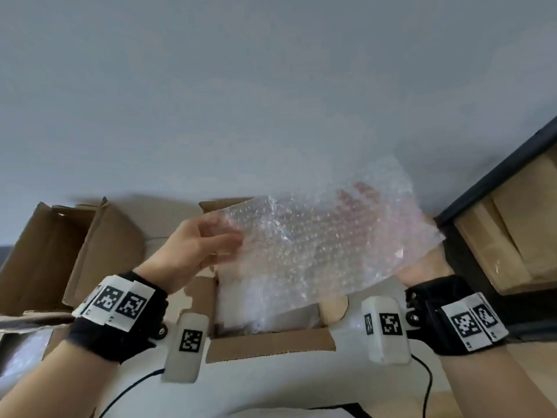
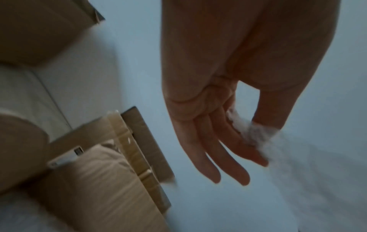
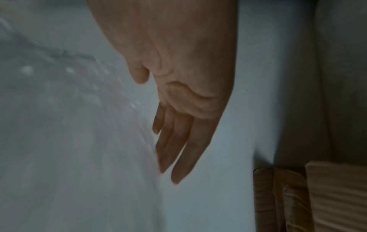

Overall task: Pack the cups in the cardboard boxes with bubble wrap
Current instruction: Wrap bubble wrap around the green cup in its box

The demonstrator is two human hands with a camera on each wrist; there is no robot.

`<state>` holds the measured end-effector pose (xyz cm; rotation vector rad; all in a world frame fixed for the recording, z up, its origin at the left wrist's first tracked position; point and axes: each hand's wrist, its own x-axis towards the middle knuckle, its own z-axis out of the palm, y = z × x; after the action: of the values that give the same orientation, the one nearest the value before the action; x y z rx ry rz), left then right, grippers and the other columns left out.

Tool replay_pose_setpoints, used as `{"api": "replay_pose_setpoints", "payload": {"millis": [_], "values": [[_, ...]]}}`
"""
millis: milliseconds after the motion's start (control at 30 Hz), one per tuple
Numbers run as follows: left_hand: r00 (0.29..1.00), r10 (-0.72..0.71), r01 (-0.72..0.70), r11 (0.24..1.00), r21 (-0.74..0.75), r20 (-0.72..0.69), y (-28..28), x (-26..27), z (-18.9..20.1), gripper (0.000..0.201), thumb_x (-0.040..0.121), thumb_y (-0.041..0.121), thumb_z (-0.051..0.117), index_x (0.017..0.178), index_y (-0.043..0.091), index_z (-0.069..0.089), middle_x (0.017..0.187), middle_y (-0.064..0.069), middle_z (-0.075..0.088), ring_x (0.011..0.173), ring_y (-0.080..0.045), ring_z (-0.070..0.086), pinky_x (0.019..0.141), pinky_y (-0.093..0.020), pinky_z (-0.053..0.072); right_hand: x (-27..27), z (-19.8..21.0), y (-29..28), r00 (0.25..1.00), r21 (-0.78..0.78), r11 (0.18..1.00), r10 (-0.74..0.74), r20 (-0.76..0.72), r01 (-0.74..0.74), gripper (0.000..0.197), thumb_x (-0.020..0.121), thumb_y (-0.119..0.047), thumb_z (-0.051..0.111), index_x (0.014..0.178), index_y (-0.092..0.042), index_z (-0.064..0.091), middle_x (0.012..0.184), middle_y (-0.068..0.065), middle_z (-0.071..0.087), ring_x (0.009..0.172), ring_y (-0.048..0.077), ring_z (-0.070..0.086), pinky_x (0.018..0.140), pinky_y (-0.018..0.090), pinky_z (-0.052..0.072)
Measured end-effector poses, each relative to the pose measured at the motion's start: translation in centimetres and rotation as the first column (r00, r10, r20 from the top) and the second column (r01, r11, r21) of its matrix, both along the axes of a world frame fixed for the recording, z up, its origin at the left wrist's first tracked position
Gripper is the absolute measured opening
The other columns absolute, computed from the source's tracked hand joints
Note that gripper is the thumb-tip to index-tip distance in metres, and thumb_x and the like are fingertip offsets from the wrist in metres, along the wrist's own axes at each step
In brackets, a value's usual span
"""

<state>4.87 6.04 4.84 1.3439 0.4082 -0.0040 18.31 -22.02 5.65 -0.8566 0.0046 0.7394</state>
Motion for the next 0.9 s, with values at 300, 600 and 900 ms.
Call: {"api": "replay_pose_setpoints", "payload": {"millis": [300,600,900], "values": [[0.987,0.127,-0.117,0.987,0.106,-0.094,2.5,-1.9,-1.4,0.014,0.069,0.012,0.07,0.083,0.009,0.069,0.073,-0.003,0.071,0.056,-0.01,0.065,0.051,-0.02,0.054,-0.7,-2.3,0.7,0.827,-0.649,0.74,0.468,0.312,-0.174,0.043,0.073,-0.029,0.081,0.11,-0.012,0.068,0.112,0.009,0.07,0.108,0.025,0.065,0.098,0.042,0.048],[0.973,0.102,-0.177,0.903,0.392,0.205,3.9,-4.9,-0.6,0.01,0.063,0.003,0.073,0.072,0.004,0.071,0.092,0.003,0.074,0.088,-0.008,0.069,0.075,-0.014,0.051,-2.8,-1.9,1.2,0.088,-0.344,0.733,0.364,0.927,0.588,0.018,0.078,0.007,0.064,0.089,-0.003,0.073,0.1,0.007,0.069,0.09,0.016,0.066,0.081,0.022,0.053],[0.962,-0.259,0.184,0.388,0.903,-0.085,3.4,-8.5,-6.3,0.023,0.07,-0.001,0.078,0.07,0.022,0.077,0.106,0.008,0.068,0.107,-0.016,0.061,0.09,-0.038,0.05,-5.2,-8.9,-0.6,-0.402,-0.502,0.63,0.771,0.494,0.593,0.03,0.061,-0.002,0.085,0.089,-0.008,0.075,0.103,0.012,0.071,0.086,0.025,0.07,0.067,0.029,0.059]]}}
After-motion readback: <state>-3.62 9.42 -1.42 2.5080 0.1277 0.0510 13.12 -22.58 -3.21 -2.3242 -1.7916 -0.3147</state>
